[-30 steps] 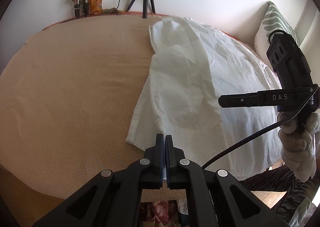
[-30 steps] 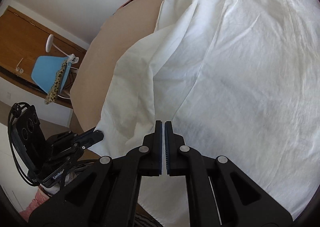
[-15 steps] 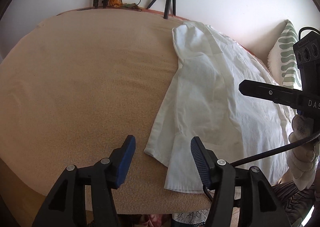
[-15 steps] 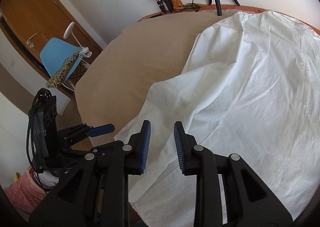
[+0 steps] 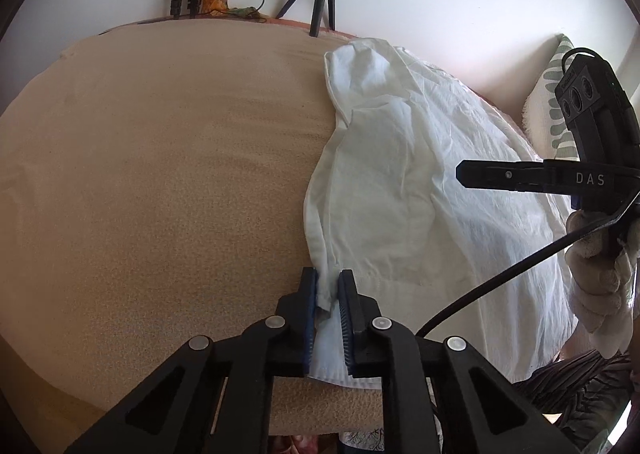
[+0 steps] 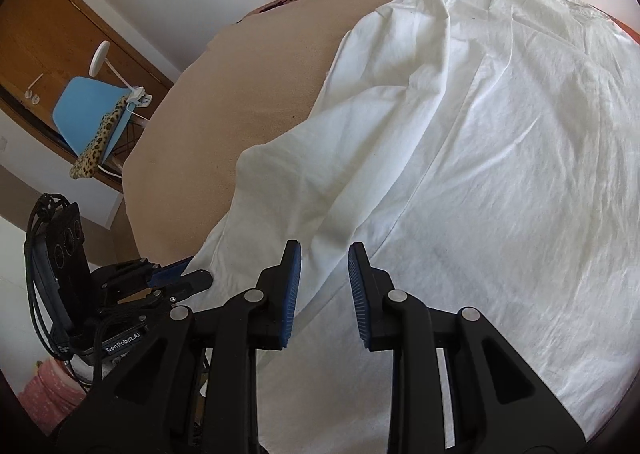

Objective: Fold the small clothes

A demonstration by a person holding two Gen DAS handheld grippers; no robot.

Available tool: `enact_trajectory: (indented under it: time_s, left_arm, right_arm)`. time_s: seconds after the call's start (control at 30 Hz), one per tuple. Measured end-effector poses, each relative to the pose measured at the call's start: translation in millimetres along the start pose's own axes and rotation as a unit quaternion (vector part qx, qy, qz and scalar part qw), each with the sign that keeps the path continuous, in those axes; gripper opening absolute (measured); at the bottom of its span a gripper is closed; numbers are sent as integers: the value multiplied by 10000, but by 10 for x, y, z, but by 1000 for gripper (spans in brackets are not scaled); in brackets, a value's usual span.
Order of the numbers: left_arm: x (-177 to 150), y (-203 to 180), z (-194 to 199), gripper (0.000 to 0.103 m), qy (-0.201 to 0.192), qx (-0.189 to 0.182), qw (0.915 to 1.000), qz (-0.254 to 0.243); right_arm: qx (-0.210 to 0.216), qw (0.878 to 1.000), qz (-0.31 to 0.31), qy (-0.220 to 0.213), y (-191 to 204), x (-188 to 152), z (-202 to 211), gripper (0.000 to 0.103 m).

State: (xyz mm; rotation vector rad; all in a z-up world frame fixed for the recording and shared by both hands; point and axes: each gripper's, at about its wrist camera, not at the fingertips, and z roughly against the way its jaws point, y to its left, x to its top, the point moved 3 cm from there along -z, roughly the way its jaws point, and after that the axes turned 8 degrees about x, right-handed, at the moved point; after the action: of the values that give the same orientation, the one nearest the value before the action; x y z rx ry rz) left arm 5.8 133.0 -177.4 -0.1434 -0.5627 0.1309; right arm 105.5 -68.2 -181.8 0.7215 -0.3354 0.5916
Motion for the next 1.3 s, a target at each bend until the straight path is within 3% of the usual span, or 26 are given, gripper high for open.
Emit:
enact_trajectory:
  time_s: [0.1, 0.17, 0.43, 0.6, 0.77, 1.2, 1.3]
  left_arm:
    - [-13, -14, 37, 5, -46, -44, 10000, -19]
    - [-10, 11, 48, 4, -31, -124, 9999, 75]
    - [30, 101, 96, 2, 16, -646, 9963, 574]
    - [40, 98, 113, 2, 38, -770, 9951, 626]
    - [65, 90, 119, 1, 34, -864, 9942, 632]
    - [70, 82, 210, 1, -11, -1101, 9920, 614]
    - [64, 70, 240, 1, -33, -1151, 9917, 576]
  right_arm:
    - [40, 9994, 200, -284, 92, 88, 278, 37]
    - [-202, 9981, 312, -491, 114, 191, 428, 51]
    - [-294, 9981, 72, -535, 186, 935, 469, 52]
    - [-603, 9980, 73, -173, 280, 1369, 107, 59]
    - [-1392, 9895, 173, 336, 320, 1651, -431, 58]
    - [-2520, 9609, 409, 1071, 99, 1921, -1284, 58]
    - [-2644, 9558, 421, 1214, 16, 1945, -1382, 50]
